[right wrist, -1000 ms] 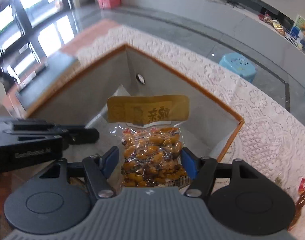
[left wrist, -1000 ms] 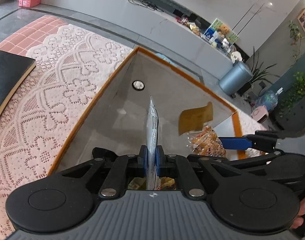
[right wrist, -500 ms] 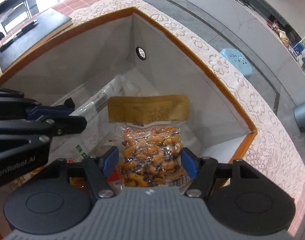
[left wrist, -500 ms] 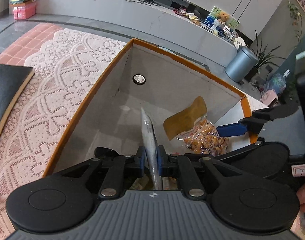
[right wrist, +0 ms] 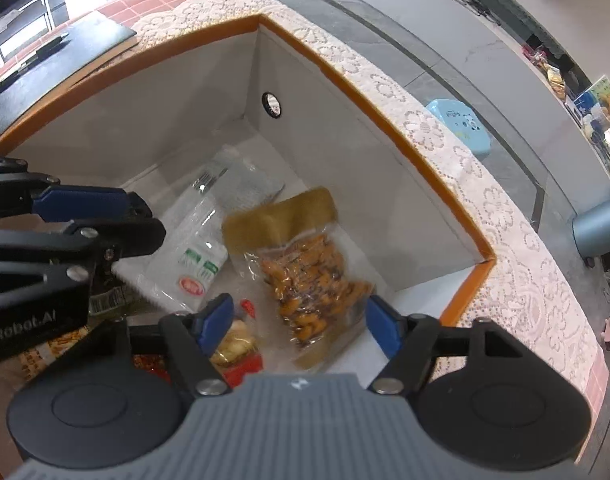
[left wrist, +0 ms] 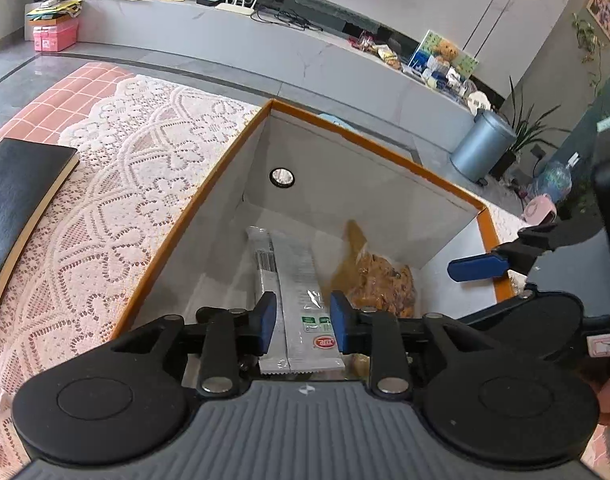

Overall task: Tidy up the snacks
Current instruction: 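Open the left tool releasing the strip while the right tool releases the nut pack into the box, then move both tools back over the remaining snacks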

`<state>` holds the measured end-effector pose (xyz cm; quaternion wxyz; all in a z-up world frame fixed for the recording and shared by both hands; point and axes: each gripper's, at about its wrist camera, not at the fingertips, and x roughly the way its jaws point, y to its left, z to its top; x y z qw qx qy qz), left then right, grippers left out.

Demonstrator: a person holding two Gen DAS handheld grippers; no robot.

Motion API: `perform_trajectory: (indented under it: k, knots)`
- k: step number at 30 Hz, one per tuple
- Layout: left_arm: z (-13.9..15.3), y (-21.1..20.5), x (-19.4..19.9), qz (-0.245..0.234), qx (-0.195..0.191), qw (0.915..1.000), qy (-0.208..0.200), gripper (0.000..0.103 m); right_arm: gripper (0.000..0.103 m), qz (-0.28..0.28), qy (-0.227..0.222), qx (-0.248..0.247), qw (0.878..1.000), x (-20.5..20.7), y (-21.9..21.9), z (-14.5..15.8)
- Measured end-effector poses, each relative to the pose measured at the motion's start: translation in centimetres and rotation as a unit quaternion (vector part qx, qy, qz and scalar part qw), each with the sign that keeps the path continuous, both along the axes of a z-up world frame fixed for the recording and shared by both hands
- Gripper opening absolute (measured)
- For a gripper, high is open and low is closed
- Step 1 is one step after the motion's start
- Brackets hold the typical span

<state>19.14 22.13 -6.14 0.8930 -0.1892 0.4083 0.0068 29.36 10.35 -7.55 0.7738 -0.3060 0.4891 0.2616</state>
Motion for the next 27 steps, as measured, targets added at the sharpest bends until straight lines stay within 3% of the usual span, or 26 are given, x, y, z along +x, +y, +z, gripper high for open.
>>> perform_trajectory:
  k: [8, 15, 22, 27]
  knots:
    - [0.9, -0.6, -1.4, -0.009, 0.023, 0.9988, -0.041, 0.033, 0.074, -0.011, -0.031, 0.027, 0.999, -1.9, -1.4, 2.7]
    - [3.1, -1.8, -3.9, -0.006, 0.026, 0.9935, -0.111, 0.033, 0.074, -0.037, -0.067, 0.086, 0.993, -4.8, -4.2, 5.6]
    - [5.9, -3.6, -6.0, 0.020, 0.038, 0.9875, -0.152, 0.033, 0.074, -0.084, -0.118, 0.168, 0.975, -8.7, -9.1, 8.3]
    - [8.2, -6.8, -7.9, -0.002, 0.039, 0.9824, -0.183, 0.033, 0.073, -0.117, -0.173, 0.194, 0.959, -12.1, -13.4, 8.8]
